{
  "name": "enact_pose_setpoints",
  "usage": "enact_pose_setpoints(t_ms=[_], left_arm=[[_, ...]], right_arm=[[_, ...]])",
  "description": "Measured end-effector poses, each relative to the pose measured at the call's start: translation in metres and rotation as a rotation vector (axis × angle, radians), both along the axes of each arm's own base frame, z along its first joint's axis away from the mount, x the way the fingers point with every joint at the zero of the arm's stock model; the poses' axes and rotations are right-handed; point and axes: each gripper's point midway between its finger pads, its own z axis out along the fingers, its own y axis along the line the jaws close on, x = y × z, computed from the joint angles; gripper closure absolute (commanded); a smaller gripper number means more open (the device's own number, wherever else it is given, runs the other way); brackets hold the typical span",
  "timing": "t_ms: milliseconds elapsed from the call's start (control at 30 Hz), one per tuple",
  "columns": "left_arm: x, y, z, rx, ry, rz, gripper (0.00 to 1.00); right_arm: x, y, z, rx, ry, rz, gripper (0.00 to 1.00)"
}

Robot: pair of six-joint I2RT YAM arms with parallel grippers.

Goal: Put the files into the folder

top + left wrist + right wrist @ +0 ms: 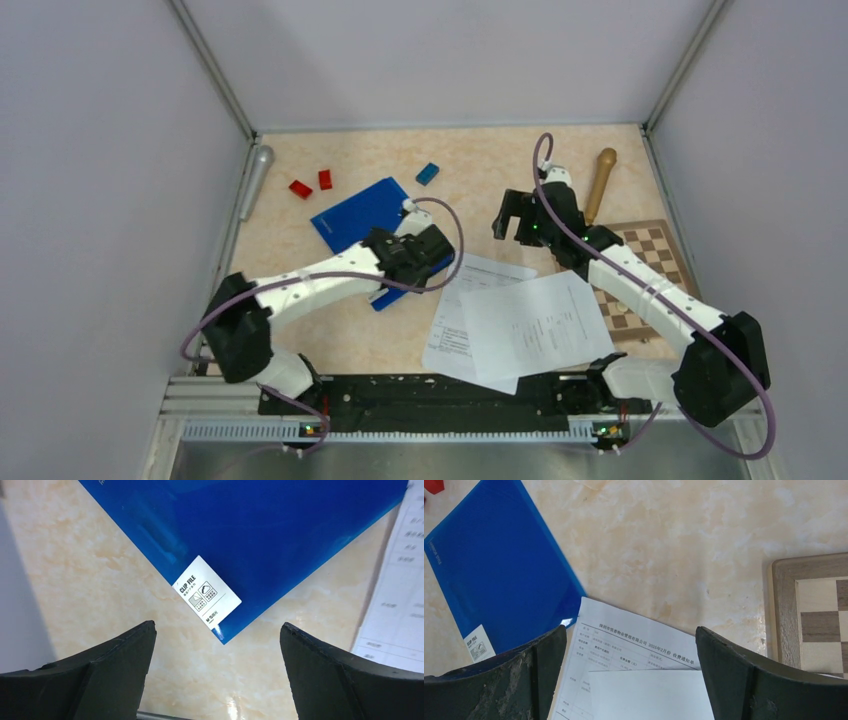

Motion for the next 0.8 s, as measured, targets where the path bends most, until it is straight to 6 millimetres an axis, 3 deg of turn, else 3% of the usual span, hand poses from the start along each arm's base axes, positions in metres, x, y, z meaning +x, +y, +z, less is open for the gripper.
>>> enact_pose_setpoints(t_ms=[100,267,467,800], left_arm=[[-0.007,-0.011,-0.016,0.202,0.011,-0.064,0.01],[-0.024,-0.008,-0.044,0.466,0.046,-0.147,0.01],[-0.026,0.002,-0.053,0.591,0.064,-0.152,0.01],[-0.022,0.003,-0.069,0.699,0.090,-0.137,0.01]], right_arm=[[-0.004,-0.001,0.000,0.008,0.001,-0.001,0.01],[-0.007,-0.003,0.005,0.019,-0.015,-0.003,0.01],[-0.009,-0.004,0.004,0.019,-0.015,-0.003,0.01],[-0.012,-0.005,0.000,0.023,-0.005,-0.004,0.01]])
